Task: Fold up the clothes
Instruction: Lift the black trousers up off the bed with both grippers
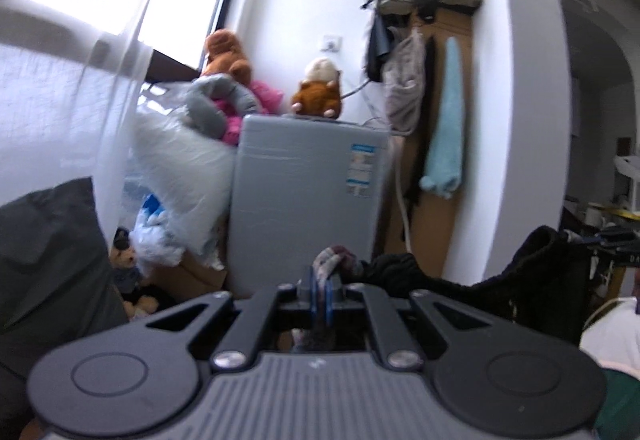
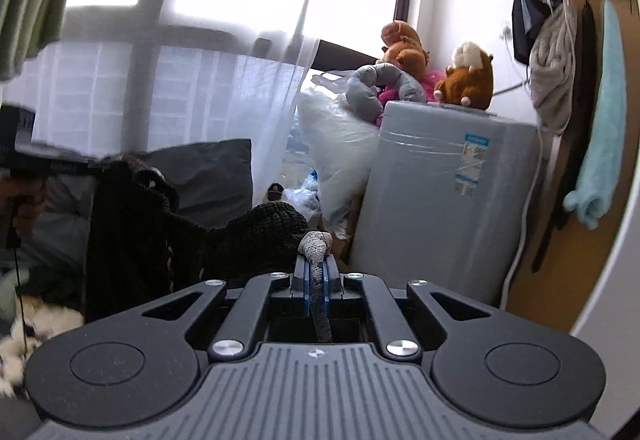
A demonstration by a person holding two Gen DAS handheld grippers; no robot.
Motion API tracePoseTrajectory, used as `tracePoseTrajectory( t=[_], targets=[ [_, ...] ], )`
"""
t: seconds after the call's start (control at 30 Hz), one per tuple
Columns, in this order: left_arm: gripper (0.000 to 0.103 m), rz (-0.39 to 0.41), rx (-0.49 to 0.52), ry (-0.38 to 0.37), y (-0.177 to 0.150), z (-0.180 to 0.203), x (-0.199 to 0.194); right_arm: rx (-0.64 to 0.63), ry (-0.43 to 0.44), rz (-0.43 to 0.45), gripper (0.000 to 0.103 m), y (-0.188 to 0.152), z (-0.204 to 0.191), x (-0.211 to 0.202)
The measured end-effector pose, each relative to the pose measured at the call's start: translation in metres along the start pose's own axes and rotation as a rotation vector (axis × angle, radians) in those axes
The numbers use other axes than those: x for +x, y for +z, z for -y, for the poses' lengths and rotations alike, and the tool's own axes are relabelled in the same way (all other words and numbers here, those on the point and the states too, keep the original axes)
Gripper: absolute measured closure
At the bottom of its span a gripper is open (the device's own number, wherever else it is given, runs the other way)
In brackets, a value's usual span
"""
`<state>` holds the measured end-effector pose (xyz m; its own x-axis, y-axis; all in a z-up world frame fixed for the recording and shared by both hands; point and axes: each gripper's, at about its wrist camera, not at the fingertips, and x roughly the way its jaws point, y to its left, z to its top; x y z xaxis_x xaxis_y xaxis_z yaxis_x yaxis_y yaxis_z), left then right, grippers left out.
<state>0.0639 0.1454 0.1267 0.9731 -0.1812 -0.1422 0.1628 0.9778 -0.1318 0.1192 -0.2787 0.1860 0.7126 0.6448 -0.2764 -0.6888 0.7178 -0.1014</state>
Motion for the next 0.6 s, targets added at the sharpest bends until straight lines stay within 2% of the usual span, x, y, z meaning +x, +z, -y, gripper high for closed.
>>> tracePoseTrajectory(
  t=[0.17, 0.37, 0.6],
  targets=[
    [0.098, -0.005, -0.02, -0.046, -0.015, 0.014, -0.01, 0.014, -0.005, 0.033, 0.096, -0.016, -0.011, -0.04],
    [0.098, -0.003, -0.009, -0.079, -0.03, 0.031, -0.025, -0.021, 0.008, 0.023, 0.096, -0.035, -0.032, -0.072],
    [0.098, 0.012, -0.017, -0.126, -0.04, 0.045, -0.046, 0.078, -0.012, 0.034, 0.096, -0.06, -0.033, -0.093]
  ],
)
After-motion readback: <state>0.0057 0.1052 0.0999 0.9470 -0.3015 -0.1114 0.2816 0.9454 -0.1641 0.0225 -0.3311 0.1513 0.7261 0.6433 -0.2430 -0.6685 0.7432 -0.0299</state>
